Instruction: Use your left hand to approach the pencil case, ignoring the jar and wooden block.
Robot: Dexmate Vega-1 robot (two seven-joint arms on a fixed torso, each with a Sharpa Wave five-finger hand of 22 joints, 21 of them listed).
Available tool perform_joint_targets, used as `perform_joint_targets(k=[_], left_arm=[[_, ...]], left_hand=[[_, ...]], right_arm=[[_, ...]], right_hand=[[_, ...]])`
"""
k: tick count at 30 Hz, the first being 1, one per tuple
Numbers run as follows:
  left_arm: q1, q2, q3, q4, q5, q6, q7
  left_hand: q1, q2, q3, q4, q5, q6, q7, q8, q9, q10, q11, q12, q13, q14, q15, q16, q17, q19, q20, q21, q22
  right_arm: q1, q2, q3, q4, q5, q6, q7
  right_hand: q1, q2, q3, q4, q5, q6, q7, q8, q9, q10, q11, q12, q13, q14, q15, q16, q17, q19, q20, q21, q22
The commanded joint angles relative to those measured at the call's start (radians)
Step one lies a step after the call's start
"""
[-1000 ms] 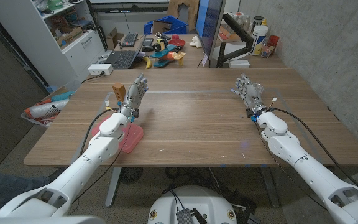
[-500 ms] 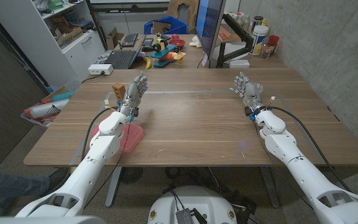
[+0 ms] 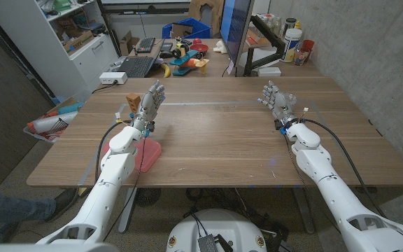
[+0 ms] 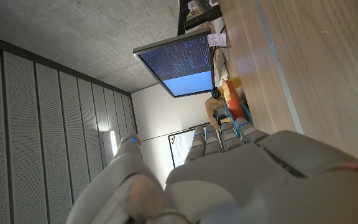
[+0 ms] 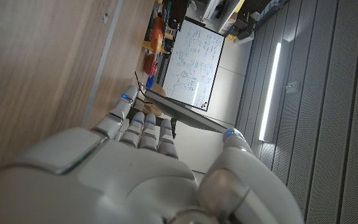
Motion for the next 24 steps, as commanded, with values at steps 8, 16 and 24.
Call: perform_joint_targets(k=[8, 16, 24], left_arm=[[0.069, -0.047, -0.083, -0.090, 0.072, 0.025, -0.031], [0.080, -0.052, -0.095, -0.105, 0.078, 0.024, -0.041], [0.097, -0.052, -0.104, -0.127, 0.087, 0.022, -0.045]], left_hand=[[0.011, 0.010, 0.007, -0.004, 0.005, 0.004, 0.004, 0.006, 0.004, 0.004, 0.013, 0.006, 0.003, 0.000, 0.011, 0.005, 0.004, -0.004, 0.003, -0.003, 0.003], [0.012, 0.012, 0.008, -0.005, 0.005, 0.005, 0.005, 0.006, 0.004, 0.005, 0.011, 0.007, 0.003, 0.000, 0.011, 0.005, 0.004, -0.004, 0.003, -0.005, 0.003], [0.013, 0.013, 0.008, -0.006, 0.004, 0.006, 0.006, 0.006, 0.004, 0.005, 0.012, 0.007, 0.003, 0.000, 0.012, 0.005, 0.004, -0.004, 0.004, -0.007, 0.003]], right_arm=[[0.020, 0.066, 0.054, 0.042, -0.071, -0.019, 0.057], [0.021, 0.081, 0.062, 0.046, -0.084, -0.021, 0.063], [0.022, 0.089, 0.068, 0.046, -0.092, -0.024, 0.066]], right_hand=[[0.004, 0.002, 0.006, 0.000, 0.007, 0.011, -0.003, 0.003, 0.005, 0.010, 0.005, 0.003, -0.001, 0.009, -0.001, 0.003, -0.001, 0.010, 0.003, -0.005, 0.004], [0.003, 0.003, 0.006, 0.000, 0.007, 0.012, -0.004, 0.003, 0.005, 0.010, 0.005, 0.002, -0.002, 0.009, -0.001, 0.003, -0.003, 0.011, 0.003, -0.009, 0.004], [0.003, 0.005, 0.006, 0.000, 0.007, 0.013, -0.005, 0.002, 0.005, 0.011, 0.004, 0.002, -0.003, 0.009, -0.002, 0.003, -0.004, 0.011, 0.002, -0.013, 0.004]])
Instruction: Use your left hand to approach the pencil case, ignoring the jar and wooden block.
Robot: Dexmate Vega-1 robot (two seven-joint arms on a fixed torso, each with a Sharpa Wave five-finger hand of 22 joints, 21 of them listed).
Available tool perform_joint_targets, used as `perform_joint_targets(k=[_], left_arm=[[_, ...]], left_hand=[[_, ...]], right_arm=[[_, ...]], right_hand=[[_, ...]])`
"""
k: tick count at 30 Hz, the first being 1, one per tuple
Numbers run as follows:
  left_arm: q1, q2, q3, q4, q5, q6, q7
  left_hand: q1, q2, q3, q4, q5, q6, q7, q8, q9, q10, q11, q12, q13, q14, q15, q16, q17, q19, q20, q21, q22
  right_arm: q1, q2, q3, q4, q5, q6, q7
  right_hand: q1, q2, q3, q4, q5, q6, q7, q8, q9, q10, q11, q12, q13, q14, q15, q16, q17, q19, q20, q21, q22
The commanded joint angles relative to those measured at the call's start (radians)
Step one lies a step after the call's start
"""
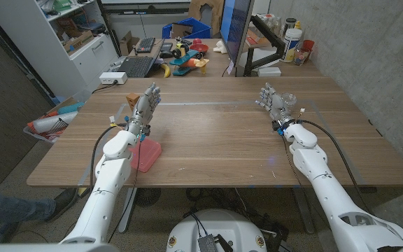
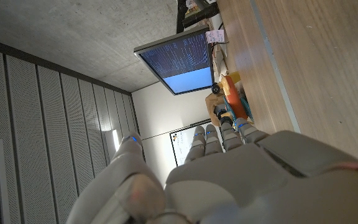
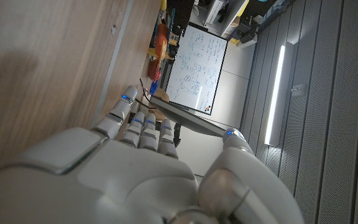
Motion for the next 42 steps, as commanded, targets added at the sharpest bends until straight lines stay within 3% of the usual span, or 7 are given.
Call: perform_joint_targets(k=[1, 27, 42], left_arm=[[0.025, -0.006, -0.019, -0.033, 0.018, -0.001, -0.007], [0.068, 0.025, -0.012, -0.091, 0.147, -0.043, 0.062], [0.088, 0.028, -0.021, -0.110, 0.139, -0.075, 0.055]], left_hand=[[0.006, 0.006, 0.006, -0.004, 0.004, 0.006, 0.006, 0.006, 0.004, -0.001, 0.005, 0.007, 0.003, 0.000, 0.013, 0.005, 0.004, -0.004, 0.005, -0.003, 0.003], [0.009, 0.010, 0.007, -0.008, 0.002, 0.014, 0.005, 0.007, 0.004, -0.001, 0.002, 0.007, 0.002, 0.003, 0.011, 0.005, 0.003, -0.003, 0.016, -0.010, 0.004], [0.012, 0.012, 0.007, -0.011, 0.001, 0.020, 0.003, 0.008, 0.004, 0.002, 0.001, 0.008, 0.002, 0.005, 0.010, 0.005, 0.003, -0.002, 0.020, -0.013, 0.004]], right_arm=[[0.004, 0.019, 0.012, 0.007, -0.018, -0.004, 0.012], [0.023, 0.040, 0.020, 0.044, -0.032, 0.000, 0.021], [0.024, 0.045, 0.024, 0.045, -0.037, 0.002, 0.016]], right_hand=[[0.002, 0.005, 0.006, 0.000, 0.007, 0.008, 0.001, 0.002, 0.005, 0.007, 0.002, 0.002, 0.002, 0.009, -0.002, 0.003, 0.000, 0.011, 0.002, -0.003, 0.004], [0.001, 0.006, 0.004, -0.002, 0.007, 0.012, 0.002, 0.001, 0.005, 0.010, -0.002, 0.001, 0.000, 0.009, -0.002, 0.001, -0.006, 0.015, 0.003, -0.017, 0.005], [0.000, 0.008, 0.003, -0.003, 0.006, 0.014, 0.001, 0.000, 0.005, 0.011, -0.002, 0.001, -0.002, 0.009, -0.002, 0.000, -0.009, 0.018, 0.004, -0.026, 0.005]])
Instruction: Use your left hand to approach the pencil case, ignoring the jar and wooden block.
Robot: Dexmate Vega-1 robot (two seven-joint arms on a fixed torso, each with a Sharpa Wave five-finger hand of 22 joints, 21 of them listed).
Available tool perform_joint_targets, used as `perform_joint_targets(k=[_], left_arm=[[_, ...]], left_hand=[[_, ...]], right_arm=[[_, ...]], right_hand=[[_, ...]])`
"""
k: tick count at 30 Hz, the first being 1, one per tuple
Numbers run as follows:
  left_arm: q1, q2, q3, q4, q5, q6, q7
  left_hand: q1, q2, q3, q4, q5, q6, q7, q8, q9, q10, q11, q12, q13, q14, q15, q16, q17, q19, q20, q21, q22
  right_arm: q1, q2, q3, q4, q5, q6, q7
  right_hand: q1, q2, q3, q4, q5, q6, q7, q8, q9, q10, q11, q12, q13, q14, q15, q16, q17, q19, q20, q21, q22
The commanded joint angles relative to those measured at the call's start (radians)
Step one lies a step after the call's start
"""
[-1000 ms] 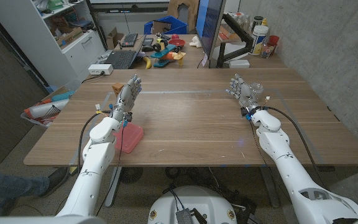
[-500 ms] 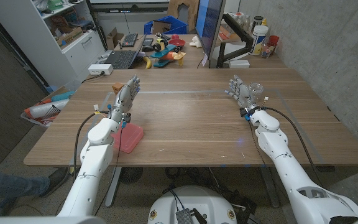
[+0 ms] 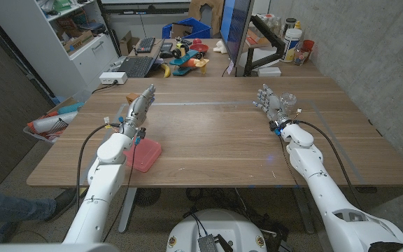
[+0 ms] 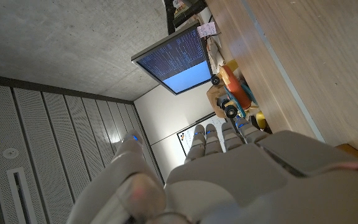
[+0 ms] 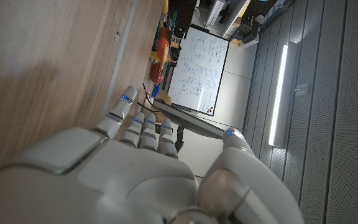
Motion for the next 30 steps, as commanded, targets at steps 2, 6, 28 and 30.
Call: perform_joint_targets(k=[2, 6, 28, 30], left_arm=[[0.024, 0.002, -0.005, -0.024, 0.005, -0.039, 0.002], [0.037, 0.001, -0.009, -0.037, 0.003, -0.047, 0.001], [0.093, 0.016, -0.025, -0.087, 0.045, -0.066, 0.023], [0.097, 0.015, -0.030, -0.089, 0.040, -0.064, 0.023]], left_hand=[[0.005, 0.005, 0.003, -0.008, 0.002, 0.011, 0.001, 0.008, 0.005, 0.003, 0.003, 0.004, 0.002, 0.005, 0.010, 0.005, 0.003, -0.006, 0.006, -0.003, 0.004], [0.006, 0.005, 0.003, -0.009, 0.002, 0.013, 0.000, 0.008, 0.005, 0.004, 0.002, 0.004, 0.002, 0.006, 0.009, 0.005, 0.003, -0.005, 0.007, -0.003, 0.004], [0.010, 0.008, 0.004, -0.013, 0.000, 0.023, -0.001, 0.010, 0.005, 0.011, -0.001, 0.007, 0.002, 0.013, 0.007, 0.007, 0.003, -0.003, 0.014, -0.007, 0.004], [0.011, 0.008, 0.005, -0.014, 0.000, 0.024, -0.002, 0.010, 0.005, 0.012, -0.001, 0.007, 0.002, 0.015, 0.006, 0.007, 0.003, 0.000, 0.015, -0.006, 0.004]], right_arm=[[0.004, 0.007, 0.004, 0.005, -0.003, 0.008, -0.003], [0.004, 0.007, 0.004, 0.004, -0.005, 0.007, -0.005], [0.022, 0.009, -0.003, 0.017, -0.014, 0.008, 0.000], [0.024, 0.009, -0.005, 0.018, -0.018, 0.008, -0.003]], right_hand=[[-0.001, 0.008, 0.003, -0.003, 0.006, 0.010, -0.001, 0.000, 0.005, 0.007, 0.001, 0.001, 0.003, 0.009, -0.003, 0.000, 0.000, 0.010, 0.001, -0.004, 0.005], [-0.001, 0.008, 0.002, -0.003, 0.006, 0.010, -0.002, 0.000, 0.005, 0.006, 0.001, 0.000, 0.003, 0.010, -0.003, 0.001, -0.001, 0.011, 0.001, -0.006, 0.005], [-0.002, 0.010, 0.001, -0.004, 0.006, 0.012, -0.003, -0.001, 0.005, 0.008, 0.002, 0.000, 0.002, 0.011, -0.004, 0.000, -0.004, 0.013, 0.002, -0.016, 0.005], [-0.001, 0.010, 0.001, -0.005, 0.006, 0.012, -0.004, -0.001, 0.005, 0.008, 0.001, 0.000, 0.001, 0.011, -0.003, 0.000, -0.005, 0.013, 0.002, -0.017, 0.005]])
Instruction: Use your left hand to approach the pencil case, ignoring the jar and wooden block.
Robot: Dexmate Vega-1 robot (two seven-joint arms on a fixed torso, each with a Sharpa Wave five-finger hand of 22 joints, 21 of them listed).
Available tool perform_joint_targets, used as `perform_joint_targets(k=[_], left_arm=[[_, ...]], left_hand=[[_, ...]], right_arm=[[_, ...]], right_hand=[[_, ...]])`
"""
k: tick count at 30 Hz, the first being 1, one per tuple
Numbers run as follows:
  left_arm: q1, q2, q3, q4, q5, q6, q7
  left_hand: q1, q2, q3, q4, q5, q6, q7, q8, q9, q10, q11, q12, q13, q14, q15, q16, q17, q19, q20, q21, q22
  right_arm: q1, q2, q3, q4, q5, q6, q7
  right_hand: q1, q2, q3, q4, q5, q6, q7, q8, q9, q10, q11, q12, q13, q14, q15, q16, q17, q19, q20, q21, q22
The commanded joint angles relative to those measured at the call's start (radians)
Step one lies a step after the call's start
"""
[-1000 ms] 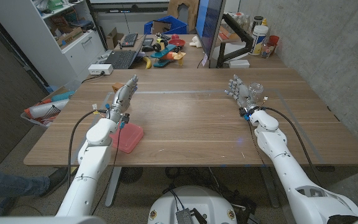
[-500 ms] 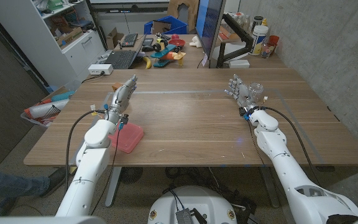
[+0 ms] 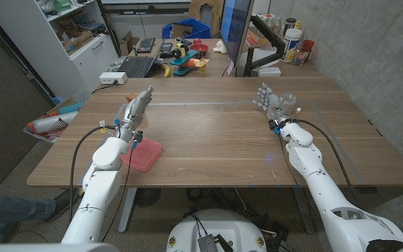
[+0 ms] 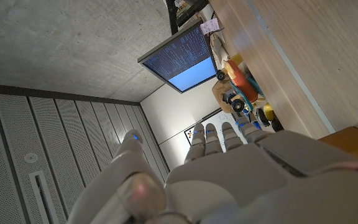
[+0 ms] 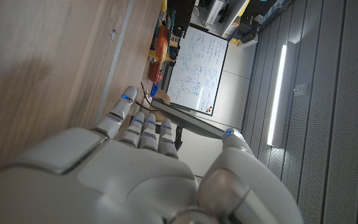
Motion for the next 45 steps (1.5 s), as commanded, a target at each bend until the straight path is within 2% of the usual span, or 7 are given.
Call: perform_joint_targets(k=[1, 13, 26, 45], left_arm=[[0.028, 0.006, -0.014, -0.022, 0.010, -0.008, 0.007], [0.054, 0.017, -0.027, -0.046, 0.024, 0.006, 0.011], [0.085, 0.024, -0.045, -0.082, 0.031, 0.015, 0.011], [0.140, 0.015, -0.067, -0.138, 0.027, -0.021, 0.005]], left_hand=[[0.007, 0.004, 0.004, -0.007, 0.000, 0.007, 0.002, 0.010, 0.005, 0.007, 0.005, 0.007, 0.002, 0.010, 0.001, 0.008, 0.003, 0.006, 0.013, -0.001, 0.005], [0.009, 0.005, 0.004, -0.009, 0.000, 0.011, 0.003, 0.010, 0.005, 0.011, 0.004, 0.008, 0.002, 0.016, 0.002, 0.009, 0.003, 0.011, 0.015, -0.001, 0.005], [0.011, 0.006, 0.005, -0.012, -0.001, 0.013, 0.001, 0.010, 0.005, 0.013, 0.004, 0.008, 0.002, 0.017, 0.002, 0.008, 0.003, 0.010, 0.018, -0.004, 0.005], [0.015, 0.008, 0.005, -0.015, -0.002, 0.015, 0.002, 0.008, 0.005, 0.015, 0.001, 0.008, 0.002, 0.017, 0.003, 0.007, 0.003, 0.009, 0.024, -0.007, 0.006]], right_arm=[[0.010, 0.003, -0.005, 0.006, -0.009, 0.001, -0.002], [0.020, 0.009, -0.002, 0.023, -0.004, 0.016, 0.004], [0.004, 0.004, -0.006, -0.008, -0.009, 0.005, 0.001], [0.000, 0.005, -0.009, -0.014, -0.006, 0.006, -0.004]], right_hand=[[0.003, 0.006, 0.001, -0.005, 0.006, 0.008, 0.000, -0.001, 0.005, 0.008, 0.001, 0.000, 0.001, 0.006, 0.003, 0.000, 0.000, 0.006, 0.000, -0.003, 0.005], [0.001, 0.007, 0.000, -0.005, 0.006, 0.012, -0.002, -0.001, 0.005, 0.012, 0.003, 0.000, 0.000, 0.010, -0.003, 0.001, -0.003, 0.011, -0.008, -0.009, 0.006], [0.000, 0.008, -0.001, -0.006, 0.006, 0.016, 0.001, 0.000, 0.005, 0.016, 0.000, 0.001, 0.000, 0.011, -0.002, 0.001, -0.005, 0.013, -0.008, -0.016, 0.006], [-0.002, 0.009, -0.003, -0.007, 0.005, 0.018, 0.000, -0.001, 0.005, 0.016, 0.000, 0.000, -0.001, 0.012, -0.002, 0.001, -0.007, 0.017, -0.005, -0.024, 0.006]])
